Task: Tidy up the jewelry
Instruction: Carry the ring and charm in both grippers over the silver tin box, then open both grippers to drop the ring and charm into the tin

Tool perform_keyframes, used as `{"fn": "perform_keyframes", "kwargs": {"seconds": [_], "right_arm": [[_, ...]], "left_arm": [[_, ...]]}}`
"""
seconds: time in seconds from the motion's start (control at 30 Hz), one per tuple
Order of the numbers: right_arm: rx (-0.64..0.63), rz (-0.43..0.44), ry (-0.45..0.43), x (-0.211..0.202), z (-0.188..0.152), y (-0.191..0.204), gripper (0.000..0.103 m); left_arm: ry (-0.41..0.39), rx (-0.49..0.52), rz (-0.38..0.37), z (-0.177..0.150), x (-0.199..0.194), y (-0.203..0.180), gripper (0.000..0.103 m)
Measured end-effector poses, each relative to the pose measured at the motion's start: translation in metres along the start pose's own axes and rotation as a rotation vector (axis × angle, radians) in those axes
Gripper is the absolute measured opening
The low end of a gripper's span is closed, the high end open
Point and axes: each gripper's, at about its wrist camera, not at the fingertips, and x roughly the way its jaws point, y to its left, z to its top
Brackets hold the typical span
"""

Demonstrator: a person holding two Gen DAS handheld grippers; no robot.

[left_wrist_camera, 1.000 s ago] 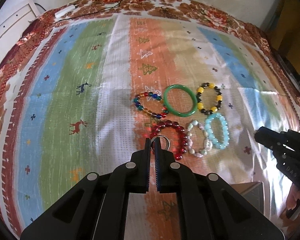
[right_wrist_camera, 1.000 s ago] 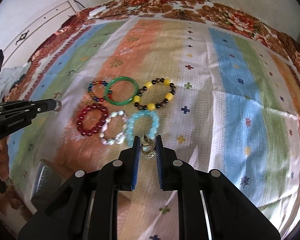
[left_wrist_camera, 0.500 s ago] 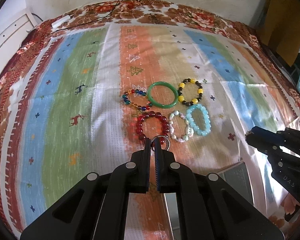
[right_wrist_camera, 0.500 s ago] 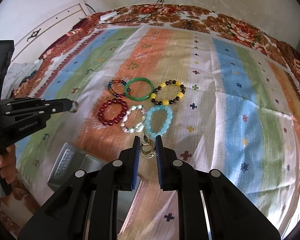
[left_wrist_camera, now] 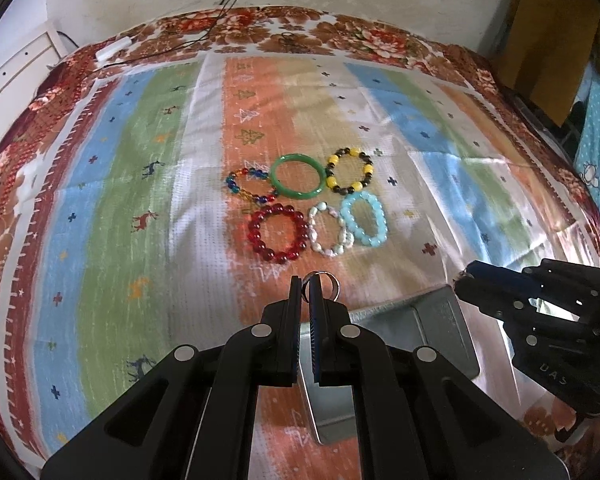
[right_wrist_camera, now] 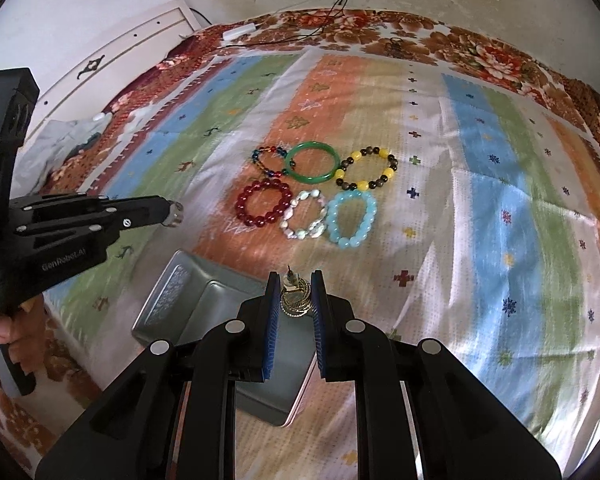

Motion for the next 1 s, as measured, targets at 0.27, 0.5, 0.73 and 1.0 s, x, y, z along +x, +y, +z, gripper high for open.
{"fn": "perform_keyframes", "kwargs": {"seconds": [0.27, 0.5, 0.73, 1.0], "right_arm": [[-0.002, 0.016, 0.014, -0.001, -0.013, 0.007, 0.016], [0.002, 0.038, 0.020, -0.004, -0.019, 0.013, 0.016], [0.000, 0.049, 0.029, -0.004, -0.023, 0.014, 0.016], [0.008, 0.054, 0.049, 0.000, -0.023, 0.012, 0.016]], "left_arm": [[0.007, 0.003, -0.036, -0.016, -0.008, -0.008, 0.004], [0.006, 0.026, -0.047, -0.026, -0.013, -0.019, 0.004], [0.011, 0.019, -0.065, -0.029, -0.014, -0.021, 0.004], [0.033, 0.001, -0.086, -0.031, -0.010, -0.020, 0.014]]}}
